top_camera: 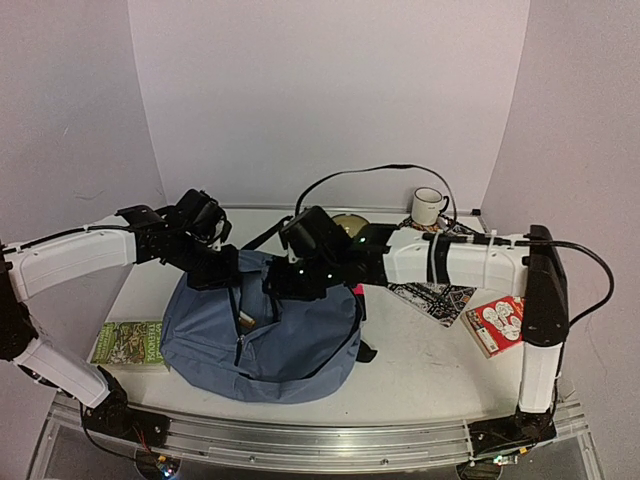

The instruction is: Pack the student bag

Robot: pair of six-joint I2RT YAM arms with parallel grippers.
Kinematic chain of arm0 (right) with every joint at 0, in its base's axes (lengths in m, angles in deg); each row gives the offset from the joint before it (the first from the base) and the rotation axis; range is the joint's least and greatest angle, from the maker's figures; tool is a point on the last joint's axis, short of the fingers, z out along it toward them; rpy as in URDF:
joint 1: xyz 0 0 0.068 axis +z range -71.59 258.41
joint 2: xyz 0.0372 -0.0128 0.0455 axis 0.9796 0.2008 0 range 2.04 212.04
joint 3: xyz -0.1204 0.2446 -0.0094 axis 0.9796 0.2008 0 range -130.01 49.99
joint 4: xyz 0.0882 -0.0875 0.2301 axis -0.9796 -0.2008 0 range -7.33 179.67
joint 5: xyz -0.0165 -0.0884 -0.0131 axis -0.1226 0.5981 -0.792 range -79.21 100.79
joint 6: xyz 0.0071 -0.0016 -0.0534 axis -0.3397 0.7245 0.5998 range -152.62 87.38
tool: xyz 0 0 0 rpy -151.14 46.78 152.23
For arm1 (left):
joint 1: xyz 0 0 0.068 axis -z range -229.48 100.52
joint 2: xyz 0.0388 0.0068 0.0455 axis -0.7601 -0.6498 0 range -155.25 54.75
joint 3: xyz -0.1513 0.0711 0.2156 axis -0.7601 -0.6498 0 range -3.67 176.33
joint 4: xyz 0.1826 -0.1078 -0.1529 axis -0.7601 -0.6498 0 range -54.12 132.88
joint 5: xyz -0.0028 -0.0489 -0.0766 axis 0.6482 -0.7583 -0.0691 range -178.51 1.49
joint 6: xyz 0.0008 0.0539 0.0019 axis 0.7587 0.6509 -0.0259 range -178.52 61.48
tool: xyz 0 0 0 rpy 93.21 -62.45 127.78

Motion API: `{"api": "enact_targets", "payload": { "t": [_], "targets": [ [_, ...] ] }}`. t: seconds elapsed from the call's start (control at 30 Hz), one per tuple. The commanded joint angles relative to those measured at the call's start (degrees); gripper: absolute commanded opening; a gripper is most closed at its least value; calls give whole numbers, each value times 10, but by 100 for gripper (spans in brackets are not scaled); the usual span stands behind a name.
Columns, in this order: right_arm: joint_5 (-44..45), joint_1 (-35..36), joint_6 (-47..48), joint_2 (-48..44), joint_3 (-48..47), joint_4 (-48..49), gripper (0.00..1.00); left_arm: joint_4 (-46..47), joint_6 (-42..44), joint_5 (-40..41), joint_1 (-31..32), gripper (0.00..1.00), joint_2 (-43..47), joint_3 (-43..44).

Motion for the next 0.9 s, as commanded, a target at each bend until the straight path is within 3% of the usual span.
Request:
{"api": "enact_targets", "payload": {
  "t": [0.0,0.4,0.87],
  "targets": [
    [89,-20,28,-66,23,-86,40,36,-1,24,-1,0,26,5],
    [148,-116,-10,-104,118,-174,48,14,10,64,0,0,25,16],
    [141,-172,-5,5,89,-182,47,-10,12,88,0,0,36,23]
  ]
}}
